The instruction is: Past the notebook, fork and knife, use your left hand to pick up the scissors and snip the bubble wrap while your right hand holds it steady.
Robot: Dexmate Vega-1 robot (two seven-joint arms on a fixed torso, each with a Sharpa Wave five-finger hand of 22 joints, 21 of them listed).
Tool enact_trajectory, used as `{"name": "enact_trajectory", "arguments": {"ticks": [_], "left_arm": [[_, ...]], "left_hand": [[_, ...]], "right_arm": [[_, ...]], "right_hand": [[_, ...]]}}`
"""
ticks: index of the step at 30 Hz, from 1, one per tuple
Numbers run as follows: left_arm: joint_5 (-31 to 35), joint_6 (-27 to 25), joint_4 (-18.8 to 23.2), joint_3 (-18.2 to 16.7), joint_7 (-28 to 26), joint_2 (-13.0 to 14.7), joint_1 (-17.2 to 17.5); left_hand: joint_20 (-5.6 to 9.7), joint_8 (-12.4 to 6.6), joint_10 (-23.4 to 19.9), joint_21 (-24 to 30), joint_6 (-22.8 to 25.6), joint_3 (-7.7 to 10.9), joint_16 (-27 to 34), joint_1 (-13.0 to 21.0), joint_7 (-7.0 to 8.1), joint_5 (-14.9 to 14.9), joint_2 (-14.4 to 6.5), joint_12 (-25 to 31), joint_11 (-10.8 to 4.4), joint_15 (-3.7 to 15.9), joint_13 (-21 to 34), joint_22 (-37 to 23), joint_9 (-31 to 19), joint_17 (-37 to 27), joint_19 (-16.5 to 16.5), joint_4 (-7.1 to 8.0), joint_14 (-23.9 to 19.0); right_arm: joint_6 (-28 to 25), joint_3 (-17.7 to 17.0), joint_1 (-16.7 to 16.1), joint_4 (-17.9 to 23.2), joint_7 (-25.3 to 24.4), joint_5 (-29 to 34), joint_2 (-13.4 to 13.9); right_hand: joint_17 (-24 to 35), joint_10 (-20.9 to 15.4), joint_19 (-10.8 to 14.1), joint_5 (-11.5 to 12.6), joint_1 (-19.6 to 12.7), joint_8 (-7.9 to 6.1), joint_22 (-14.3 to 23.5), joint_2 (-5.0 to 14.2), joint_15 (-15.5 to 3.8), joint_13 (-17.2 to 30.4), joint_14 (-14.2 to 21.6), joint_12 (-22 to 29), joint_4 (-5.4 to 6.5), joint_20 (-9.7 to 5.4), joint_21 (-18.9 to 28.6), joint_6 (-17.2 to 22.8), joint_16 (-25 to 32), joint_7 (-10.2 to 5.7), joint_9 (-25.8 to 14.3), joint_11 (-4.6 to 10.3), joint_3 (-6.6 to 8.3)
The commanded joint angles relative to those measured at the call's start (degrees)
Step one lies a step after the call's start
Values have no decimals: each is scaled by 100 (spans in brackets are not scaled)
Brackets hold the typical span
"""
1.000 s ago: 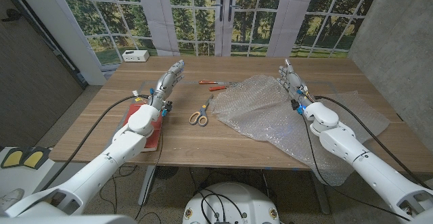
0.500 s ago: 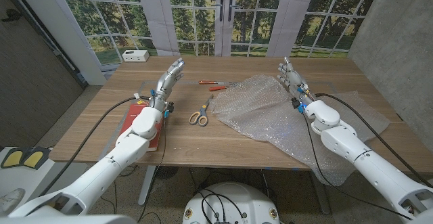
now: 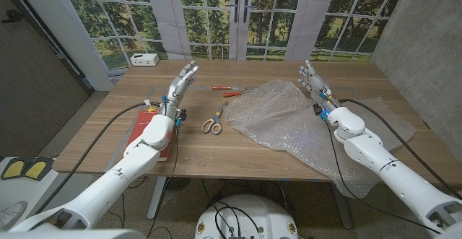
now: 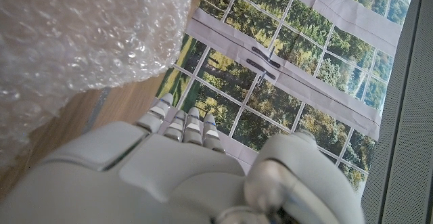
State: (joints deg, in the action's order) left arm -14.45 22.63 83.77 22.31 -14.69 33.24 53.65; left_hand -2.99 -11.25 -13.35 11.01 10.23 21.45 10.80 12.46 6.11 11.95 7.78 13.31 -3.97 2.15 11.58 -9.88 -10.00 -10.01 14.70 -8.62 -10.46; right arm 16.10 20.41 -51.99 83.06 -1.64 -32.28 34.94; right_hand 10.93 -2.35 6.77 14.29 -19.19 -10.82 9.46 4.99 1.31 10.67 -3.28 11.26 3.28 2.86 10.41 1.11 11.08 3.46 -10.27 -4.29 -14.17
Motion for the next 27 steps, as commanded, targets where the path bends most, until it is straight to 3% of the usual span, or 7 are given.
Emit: {"name": "enact_trajectory", "arguments": {"ticks": [1, 17, 22, 25, 26, 27], "left_arm": [[278, -313, 431, -43, -236, 134, 110], [960, -561, 663, -33, -607, 326, 190], [1068, -632, 714, -17, -629, 367, 188], [1146, -716, 783, -20, -680, 386, 191], [1208, -750, 809, -12, -693, 411, 185], [1269, -790, 839, -7, -722, 426, 183]], "left_hand": [[-52, -11, 18, -10, 22, 35, -16, 145, 5, 8, -44, -18, -51, 271, 11, -17, -28, -18, -19, -34, 19], [-16, -7, -108, -7, 56, 98, -1, 370, 106, -35, -105, 22, -57, 285, 23, -17, -37, -17, -30, -72, -21], [-25, -12, -123, -4, 80, 109, 16, 427, 101, -51, -113, 26, 45, 241, 28, -17, -39, -17, -27, -74, -68], [-37, -19, -147, -1, 120, 128, 13, 504, -85, -69, -134, 32, 69, 239, 35, -18, -41, -17, -26, -74, -78], [-38, -12, -155, -1, 134, 138, 9, 562, -301, -84, -148, 31, 71, 234, 41, -18, -39, -17, -31, -69, -81], [-37, -12, -162, 0, 144, 142, 9, 578, -336, -87, -154, 32, 74, 232, 42, -19, -38, -17, -30, -67, -86]], "right_arm": [[-5, -74, -58, 10, 21, -20, 104], [-77, -69, -7, 16, -6, 48, 155], [-63, -73, 3, -22, -8, 48, 145], [-27, -74, 10, -51, 1, 58, 140], [-22, -73, 12, -57, 6, 63, 144], [-19, -74, 12, -61, 4, 67, 145]], "right_hand": [[1, 26, 17, -11, -52, 1, 13, 5, 13, 18, 5, -6, -32, -26, 29, -44, 26, 9, -25, -20, -20], [0, 22, 21, -21, -108, -3, 13, 12, -19, 19, -2, -4, -66, -19, 29, -48, 22, -15, -25, 40, 1], [-1, 33, 10, -24, -122, 2, 13, 11, -4, 19, -15, -7, -75, -14, 25, -63, 16, -14, -26, 29, 5], [-1, 40, 5, -28, -133, 3, 14, 7, -6, 19, -23, -10, -83, -20, 23, -72, 13, -26, -26, 56, 7], [-1, 41, 5, -28, -134, 4, 14, 7, -10, 19, -24, -10, -84, -21, 23, -74, 13, -28, -26, 52, 8], [-1, 37, 4, -29, -137, 4, 14, 6, -10, 20, -24, -8, -86, -24, 23, -76, 13, -31, -26, 56, 8]]}}
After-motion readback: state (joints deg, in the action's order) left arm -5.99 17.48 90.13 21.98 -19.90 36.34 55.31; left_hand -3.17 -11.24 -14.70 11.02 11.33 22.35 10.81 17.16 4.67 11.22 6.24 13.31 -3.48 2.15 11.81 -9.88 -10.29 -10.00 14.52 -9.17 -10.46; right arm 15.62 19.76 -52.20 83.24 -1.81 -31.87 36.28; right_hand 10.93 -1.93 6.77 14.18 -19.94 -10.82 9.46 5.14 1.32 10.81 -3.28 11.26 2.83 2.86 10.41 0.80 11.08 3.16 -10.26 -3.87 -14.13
